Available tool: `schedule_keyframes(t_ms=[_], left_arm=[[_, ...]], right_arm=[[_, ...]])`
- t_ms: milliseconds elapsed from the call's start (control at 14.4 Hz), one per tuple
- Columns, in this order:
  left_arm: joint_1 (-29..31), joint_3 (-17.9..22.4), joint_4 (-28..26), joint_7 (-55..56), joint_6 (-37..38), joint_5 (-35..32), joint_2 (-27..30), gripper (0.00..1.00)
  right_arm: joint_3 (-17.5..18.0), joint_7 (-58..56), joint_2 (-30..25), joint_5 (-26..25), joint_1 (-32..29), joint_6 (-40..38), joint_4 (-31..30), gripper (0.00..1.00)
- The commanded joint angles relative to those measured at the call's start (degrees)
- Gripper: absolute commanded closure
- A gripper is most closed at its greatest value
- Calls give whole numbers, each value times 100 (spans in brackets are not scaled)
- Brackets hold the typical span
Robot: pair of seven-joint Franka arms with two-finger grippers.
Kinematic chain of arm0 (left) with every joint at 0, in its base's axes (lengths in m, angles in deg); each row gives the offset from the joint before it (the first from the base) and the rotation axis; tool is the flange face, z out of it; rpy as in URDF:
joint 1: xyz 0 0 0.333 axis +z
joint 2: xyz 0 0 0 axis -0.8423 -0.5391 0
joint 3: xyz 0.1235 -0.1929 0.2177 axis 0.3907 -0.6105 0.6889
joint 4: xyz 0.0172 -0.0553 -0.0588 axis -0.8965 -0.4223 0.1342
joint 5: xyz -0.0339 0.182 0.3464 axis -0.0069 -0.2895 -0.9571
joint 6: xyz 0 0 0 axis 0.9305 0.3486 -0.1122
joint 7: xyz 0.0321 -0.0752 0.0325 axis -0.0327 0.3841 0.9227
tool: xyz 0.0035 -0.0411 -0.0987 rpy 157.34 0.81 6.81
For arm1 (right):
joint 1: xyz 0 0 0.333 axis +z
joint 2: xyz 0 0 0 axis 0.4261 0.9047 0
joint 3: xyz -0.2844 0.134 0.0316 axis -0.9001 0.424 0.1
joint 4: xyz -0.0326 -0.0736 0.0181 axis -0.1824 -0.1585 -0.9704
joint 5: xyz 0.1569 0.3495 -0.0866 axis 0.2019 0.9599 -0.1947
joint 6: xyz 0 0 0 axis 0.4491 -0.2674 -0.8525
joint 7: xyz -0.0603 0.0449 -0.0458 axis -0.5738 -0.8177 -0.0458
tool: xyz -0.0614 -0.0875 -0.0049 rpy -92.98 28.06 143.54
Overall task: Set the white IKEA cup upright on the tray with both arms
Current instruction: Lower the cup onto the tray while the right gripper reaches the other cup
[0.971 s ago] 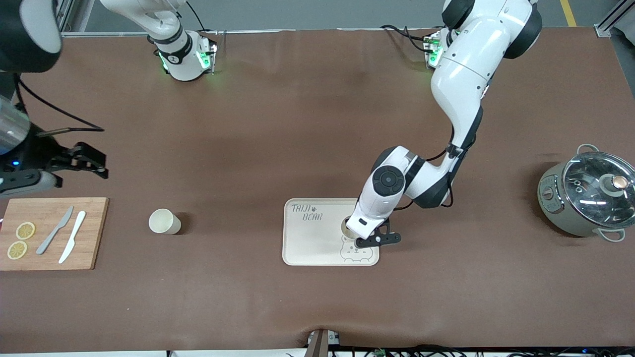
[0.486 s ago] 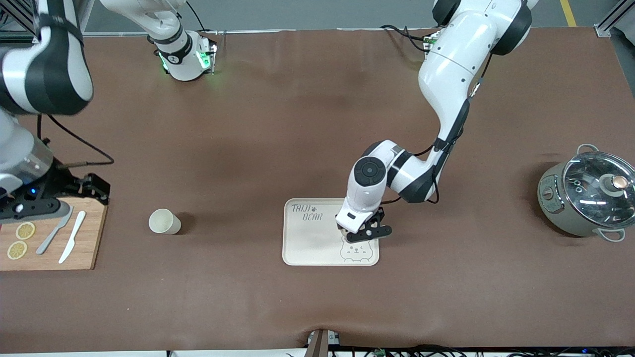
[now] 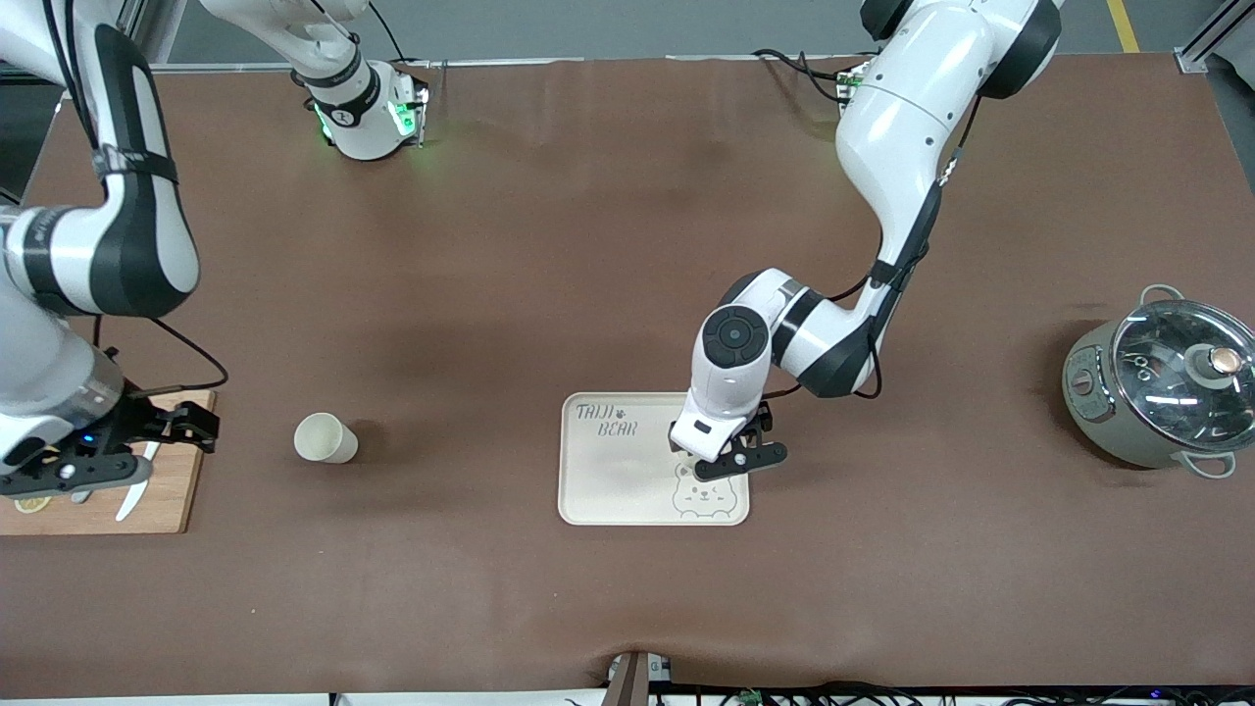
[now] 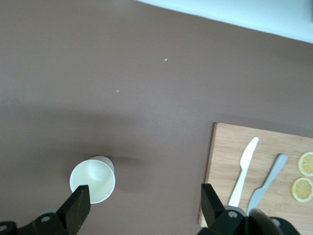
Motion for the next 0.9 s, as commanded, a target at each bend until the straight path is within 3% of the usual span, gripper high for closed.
schedule_keyframes(t_ms=[0, 486, 832], left_arm=[[19, 6, -47, 50, 150, -76, 233, 0], [318, -3, -30, -766, 1107, 687, 866, 0], [1020, 15, -47, -2180, 1276, 1032, 1350, 0]], right_arm=[[47, 167, 6, 483, -35, -281, -76, 0], [38, 176, 112, 618, -18, -116, -630, 0], [38, 79, 103, 609, -9, 472, -1175, 0]])
